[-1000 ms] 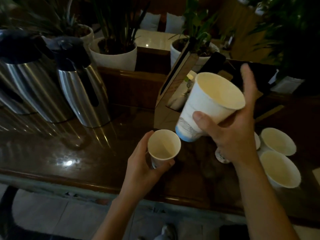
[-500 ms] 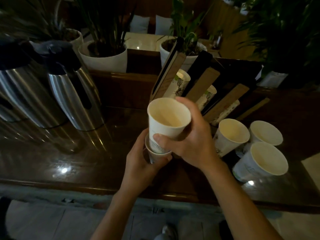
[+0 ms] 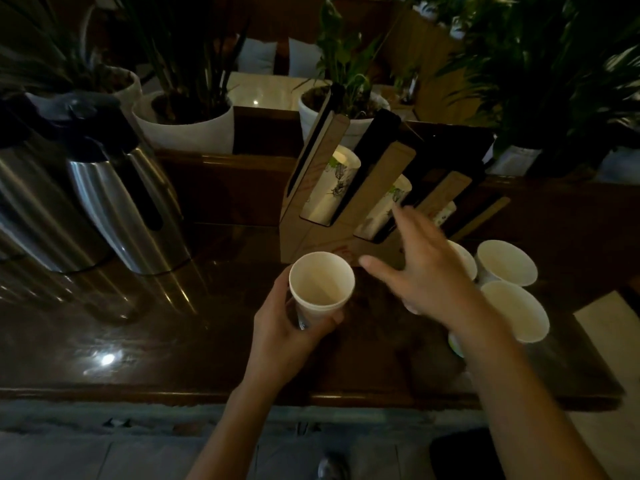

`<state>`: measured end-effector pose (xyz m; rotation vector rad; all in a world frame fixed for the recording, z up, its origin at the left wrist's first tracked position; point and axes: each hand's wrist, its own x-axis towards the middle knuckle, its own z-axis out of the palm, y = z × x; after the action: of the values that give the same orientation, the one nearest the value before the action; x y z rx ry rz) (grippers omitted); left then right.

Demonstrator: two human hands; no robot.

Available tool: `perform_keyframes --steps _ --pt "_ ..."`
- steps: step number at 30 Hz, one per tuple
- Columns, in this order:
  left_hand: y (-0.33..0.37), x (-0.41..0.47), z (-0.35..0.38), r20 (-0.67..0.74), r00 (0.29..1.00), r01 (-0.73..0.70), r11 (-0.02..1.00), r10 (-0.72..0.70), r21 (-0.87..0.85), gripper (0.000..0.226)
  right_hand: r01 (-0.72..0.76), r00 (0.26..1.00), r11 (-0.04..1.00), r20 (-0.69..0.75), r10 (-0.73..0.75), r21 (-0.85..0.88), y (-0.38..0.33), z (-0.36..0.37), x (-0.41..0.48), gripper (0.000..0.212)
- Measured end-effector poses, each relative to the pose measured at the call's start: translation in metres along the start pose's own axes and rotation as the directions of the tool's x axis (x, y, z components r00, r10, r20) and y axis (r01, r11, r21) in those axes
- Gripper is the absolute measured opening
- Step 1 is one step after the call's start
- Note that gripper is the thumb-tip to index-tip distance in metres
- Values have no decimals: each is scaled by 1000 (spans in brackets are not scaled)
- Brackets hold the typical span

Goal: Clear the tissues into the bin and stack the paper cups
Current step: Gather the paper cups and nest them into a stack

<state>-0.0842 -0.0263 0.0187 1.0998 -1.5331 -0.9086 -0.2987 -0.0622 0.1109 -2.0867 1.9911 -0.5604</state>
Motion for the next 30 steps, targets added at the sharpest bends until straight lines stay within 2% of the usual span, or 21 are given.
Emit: perform_keyframes --steps 3,6,8,10,13,15,16,17,19,22,25,27,29,30 --pt "0 5 8 30 999 19 999 -18 -30 80 -117 960 936 204 193 -332 28 -30 21 111" --pt "1 9 12 53 998 28 999 -26 -46 80 -65 888 888 380 260 -456 33 -42 27 105" --pt "1 11 13 57 998 30 999 -27 -43 79 -30 902 905 379 208 -424 30 -50 26 98" --pt "0 13 14 54 998 27 999 -25 -41 80 -35 949 945 285 134 -326 23 -63 20 93" --pt "-2 14 15 44 999 27 999 -25 -34 80 5 999 995 -51 -10 -101 0 -85 4 86" --pt "-3 14 17 45 999 25 999 -23 -43 80 130 964 991 -234 -124 14 -22 -90 -4 87" --pt "-3 14 18 47 999 19 999 -17 -49 80 190 950 981 -259 -173 40 -32 -87 -6 87" --pt "-3 15 19 47 999 12 999 -10 -53 80 232 946 971 -245 -213 54 -41 -81 -6 88" --pt "-2 16 20 47 999 3 999 -1 -54 77 243 966 968 -110 -235 64 -55 -59 -2 90" --pt "0 15 21 46 999 -7 999 9 -51 71 202 972 979 121 -199 -13 -60 -16 0 90" --pt "-3 15 21 51 999 -10 998 13 -61 76 159 937 987 317 -145 -18 -51 19 -6 92" --pt "-4 14 21 64 998 -19 997 24 -76 78 209 925 978 329 -192 -17 -42 27 -17 94" --pt "-4 14 24 87 996 -24 997 30 -71 79 220 943 975 250 -220 29 -29 22 -30 93" --pt "-3 14 26 97 995 -15 998 22 -67 80 182 964 982 187 -187 44 -20 17 -36 93"
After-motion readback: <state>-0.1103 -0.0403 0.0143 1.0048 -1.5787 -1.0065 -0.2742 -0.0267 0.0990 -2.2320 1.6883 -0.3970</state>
